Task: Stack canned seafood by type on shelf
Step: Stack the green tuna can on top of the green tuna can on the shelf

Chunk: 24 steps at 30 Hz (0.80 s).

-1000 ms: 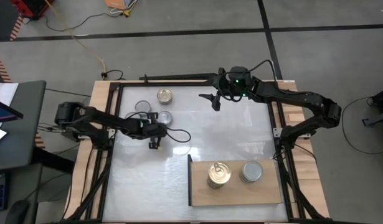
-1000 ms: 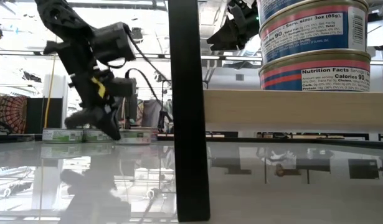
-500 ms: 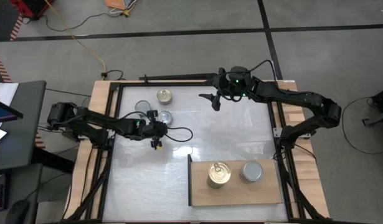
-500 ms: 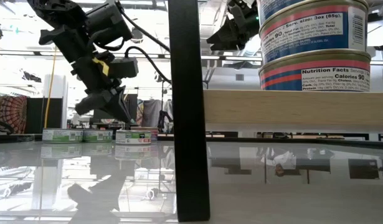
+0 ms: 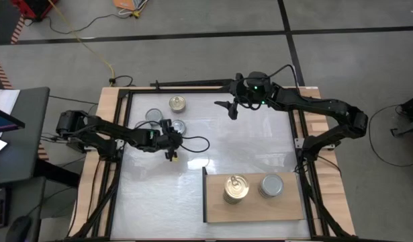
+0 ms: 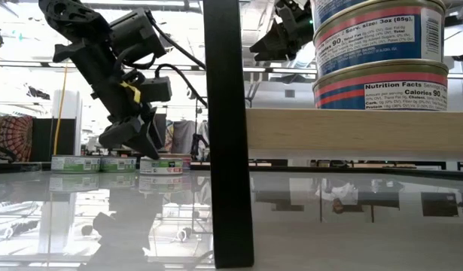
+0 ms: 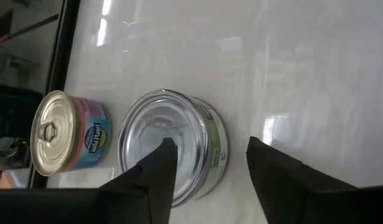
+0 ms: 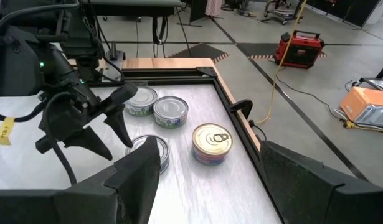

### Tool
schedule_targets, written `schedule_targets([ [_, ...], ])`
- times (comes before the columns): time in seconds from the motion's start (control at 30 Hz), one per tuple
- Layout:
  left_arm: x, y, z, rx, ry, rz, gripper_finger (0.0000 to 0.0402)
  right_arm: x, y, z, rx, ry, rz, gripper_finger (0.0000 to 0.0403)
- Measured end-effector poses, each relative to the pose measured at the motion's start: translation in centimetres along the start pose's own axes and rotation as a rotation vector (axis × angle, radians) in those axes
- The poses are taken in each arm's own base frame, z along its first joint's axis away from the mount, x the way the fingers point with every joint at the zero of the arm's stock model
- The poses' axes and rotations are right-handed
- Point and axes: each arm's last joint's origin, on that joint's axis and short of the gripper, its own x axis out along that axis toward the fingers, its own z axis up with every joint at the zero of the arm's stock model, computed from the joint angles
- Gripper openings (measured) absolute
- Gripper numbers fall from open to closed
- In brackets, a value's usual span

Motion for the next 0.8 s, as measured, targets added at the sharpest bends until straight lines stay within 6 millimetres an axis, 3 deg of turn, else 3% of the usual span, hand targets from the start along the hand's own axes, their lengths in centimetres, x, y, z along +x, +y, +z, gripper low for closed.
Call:
schedule_targets([
  [0.17, 0.2, 0.1, -0.2, 0.05, 0.005, 0.005, 0.0194, 0.0, 0.2, 0.0, -0.002, -0.002, 0.007, 0.0302],
  [0.4, 1.2, 0.1, -2.5, 0.086, 0.059, 0.012, 0.0165, 0.1, 0.6, 0.2, -0.008, -0.007, 0.019, 0.0302],
  [0.63, 1.5, -0.3, -3.9, 0.118, 0.051, 0.011, 0.0086, 0.1, 0.6, 0.2, -0.008, -0.011, 0.016, 0.0302],
  [0.8, 1.3, -0.6, -3.7, 0.089, 0.041, -0.003, 0.0019, 0.1, 0.6, 0.2, -0.008, -0.011, 0.017, 0.0302],
])
